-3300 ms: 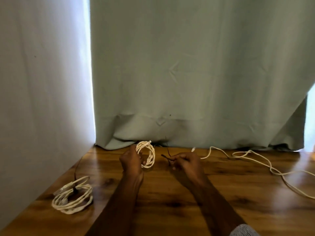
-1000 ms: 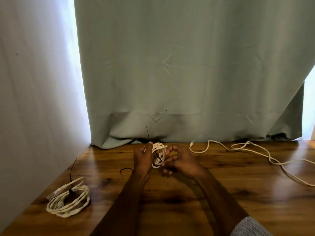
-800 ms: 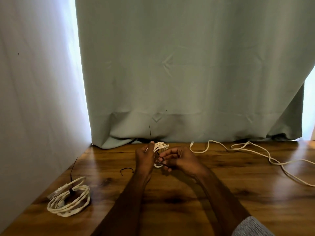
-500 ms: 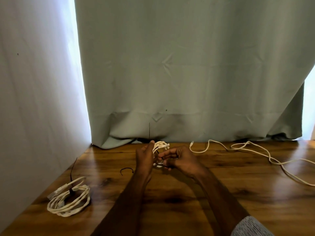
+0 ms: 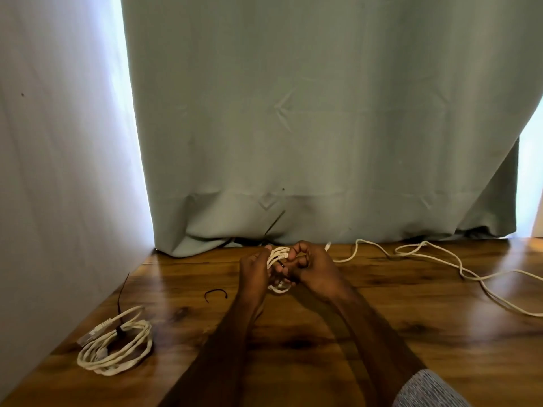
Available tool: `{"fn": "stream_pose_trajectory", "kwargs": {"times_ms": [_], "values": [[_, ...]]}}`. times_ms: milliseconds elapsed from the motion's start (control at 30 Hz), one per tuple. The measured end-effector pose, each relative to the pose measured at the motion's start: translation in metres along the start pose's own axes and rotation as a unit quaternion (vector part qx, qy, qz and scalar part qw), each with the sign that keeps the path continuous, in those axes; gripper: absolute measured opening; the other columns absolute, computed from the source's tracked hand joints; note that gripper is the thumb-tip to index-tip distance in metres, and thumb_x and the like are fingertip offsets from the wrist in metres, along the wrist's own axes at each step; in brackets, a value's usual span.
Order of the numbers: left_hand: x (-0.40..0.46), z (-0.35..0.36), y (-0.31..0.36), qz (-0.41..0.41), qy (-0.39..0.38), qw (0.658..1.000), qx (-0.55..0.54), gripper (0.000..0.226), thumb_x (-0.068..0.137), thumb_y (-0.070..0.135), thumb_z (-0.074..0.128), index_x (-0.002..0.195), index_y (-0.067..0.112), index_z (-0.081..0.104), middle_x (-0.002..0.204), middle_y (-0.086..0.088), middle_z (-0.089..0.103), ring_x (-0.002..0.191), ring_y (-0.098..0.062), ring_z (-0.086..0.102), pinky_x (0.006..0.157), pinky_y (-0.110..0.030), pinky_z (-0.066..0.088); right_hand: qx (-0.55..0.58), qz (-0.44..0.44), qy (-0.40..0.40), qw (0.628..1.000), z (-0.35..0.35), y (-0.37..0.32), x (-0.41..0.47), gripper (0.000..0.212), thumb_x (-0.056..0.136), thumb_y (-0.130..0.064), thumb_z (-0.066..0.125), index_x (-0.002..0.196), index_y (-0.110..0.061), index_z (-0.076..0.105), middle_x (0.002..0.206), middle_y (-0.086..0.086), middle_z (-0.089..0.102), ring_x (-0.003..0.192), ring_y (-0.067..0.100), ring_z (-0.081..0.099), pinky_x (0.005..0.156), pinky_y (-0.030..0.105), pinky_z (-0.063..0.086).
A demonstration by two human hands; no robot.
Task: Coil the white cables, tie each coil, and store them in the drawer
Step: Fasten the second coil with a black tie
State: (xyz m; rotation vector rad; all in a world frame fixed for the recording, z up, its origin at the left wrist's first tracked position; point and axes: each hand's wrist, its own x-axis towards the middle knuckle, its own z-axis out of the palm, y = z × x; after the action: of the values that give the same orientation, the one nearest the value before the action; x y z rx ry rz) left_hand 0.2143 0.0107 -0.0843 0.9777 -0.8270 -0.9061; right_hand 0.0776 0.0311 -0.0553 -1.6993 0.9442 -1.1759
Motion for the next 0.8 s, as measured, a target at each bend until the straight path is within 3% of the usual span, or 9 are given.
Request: {"fn": "stream_pose_trajectory", "kwargs": {"times_ms": [67,167,233,333,433,500,567,700,800], "values": [[0.000,0.000,0.000,0.002,-0.004,1.000,-0.004,0.025,0.096,0.017,0.060,0.084,0.000,0.073,0.080,-0.023,0.073,0.071,-0.034,0.070,0.068,-0.041,0.055,-0.008,0.008,0.004,1.000,0.000,0.001,0.000,0.027,0.085,0.007,0.073,0.090,-0.012,0.055,0.082,0.014,0.077,0.079,0.026,0.076,0.068,0.039,0.059],[0.000,0.001,-0.001,0.002,-0.008,1.000,-0.004,0.026,0.096,0.018,0.059,0.084,-0.001,0.073,0.078,-0.022,0.073,0.070,-0.033,0.069,0.066,-0.038,0.054,-0.044,-0.002,0.028,0.999,0.003,0.002,0.000,0.027,0.087,0.004,0.072,0.088,-0.016,0.053,0.090,0.013,0.076,0.087,0.024,0.076,0.076,0.044,0.063],[-0.002,0.001,-0.003,-0.004,-0.013,1.000,0.004,0.028,0.097,0.019,0.059,0.086,-0.002,0.072,0.075,-0.020,0.071,0.066,-0.031,0.066,0.060,-0.033,0.051,-0.090,-0.020,0.048,0.995,0.004,0.003,-0.001,0.026,0.089,0.000,0.071,0.088,-0.019,0.053,0.094,0.011,0.075,0.086,0.020,0.075,0.067,0.034,0.063],[-0.004,0.001,-0.006,0.004,-0.027,0.999,0.018,0.033,0.098,0.021,0.058,0.087,-0.007,0.070,0.072,-0.022,0.066,0.064,-0.030,0.060,0.059,-0.033,0.047,-0.133,-0.045,0.071,0.988,0.005,0.002,-0.001,0.026,0.090,-0.001,0.070,0.085,-0.020,0.052,0.090,0.005,0.071,0.078,0.010,0.070,0.052,0.014,0.049],[-0.002,-0.001,-0.007,0.016,-0.025,0.999,0.032,0.032,0.097,0.020,0.060,0.079,-0.004,0.070,0.068,-0.019,0.066,0.064,-0.030,0.061,0.061,-0.035,0.048,-0.129,-0.075,0.047,0.988,0.002,0.003,-0.001,0.023,0.089,0.002,0.068,0.083,-0.019,0.060,0.079,-0.001,0.071,0.069,0.008,0.070,0.056,0.019,0.051],[0.002,-0.002,-0.008,0.015,0.001,0.999,0.044,0.030,0.095,0.022,0.063,0.080,-0.003,0.070,0.070,-0.016,0.069,0.065,-0.028,0.064,0.060,-0.034,0.050,-0.132,-0.089,0.006,0.987,0.001,0.002,-0.002,0.027,0.092,0.005,0.060,0.084,-0.020,0.069,0.082,0.001,0.075,0.071,0.010,0.073,0.064,0.026,0.057],[0.005,-0.004,-0.007,0.015,0.012,0.999,0.040,0.029,0.094,0.022,0.062,0.076,0.001,0.070,0.067,-0.013,0.068,0.062,-0.027,0.063,0.059,-0.032,0.049,-0.170,-0.095,-0.030,0.980,0.000,0.000,-0.002,0.037,0.089,0.007,0.052,0.086,-0.019,0.077,0.086,-0.002,0.077,0.072,0.005,0.071,0.070,0.022,0.055],[0.005,-0.005,-0.003,0.010,0.017,1.000,0.012,0.029,0.097,0.016,0.059,0.075,0.003,0.072,0.067,-0.014,0.072,0.061,-0.027,0.066,0.060,-0.034,0.052,-0.239,-0.146,-0.041,0.959,-0.001,-0.001,-0.002,0.019,0.088,-0.007,0.069,0.096,-0.020,0.082,0.101,-0.005,0.073,0.091,0.005,0.065,0.076,0.015,0.048],[0.004,-0.005,-0.002,-0.002,0.011,1.000,0.006,0.029,0.098,0.018,0.058,0.085,-0.005,0.068,0.066,-0.017,0.068,0.052,-0.026,0.060,0.048,-0.027,0.047,-0.197,-0.177,-0.023,0.964,-0.007,-0.004,-0.001,0.012,0.089,-0.014,0.075,0.099,-0.017,0.080,0.101,-0.005,0.063,0.094,0.006,0.061,0.077,0.013,0.047]]}}
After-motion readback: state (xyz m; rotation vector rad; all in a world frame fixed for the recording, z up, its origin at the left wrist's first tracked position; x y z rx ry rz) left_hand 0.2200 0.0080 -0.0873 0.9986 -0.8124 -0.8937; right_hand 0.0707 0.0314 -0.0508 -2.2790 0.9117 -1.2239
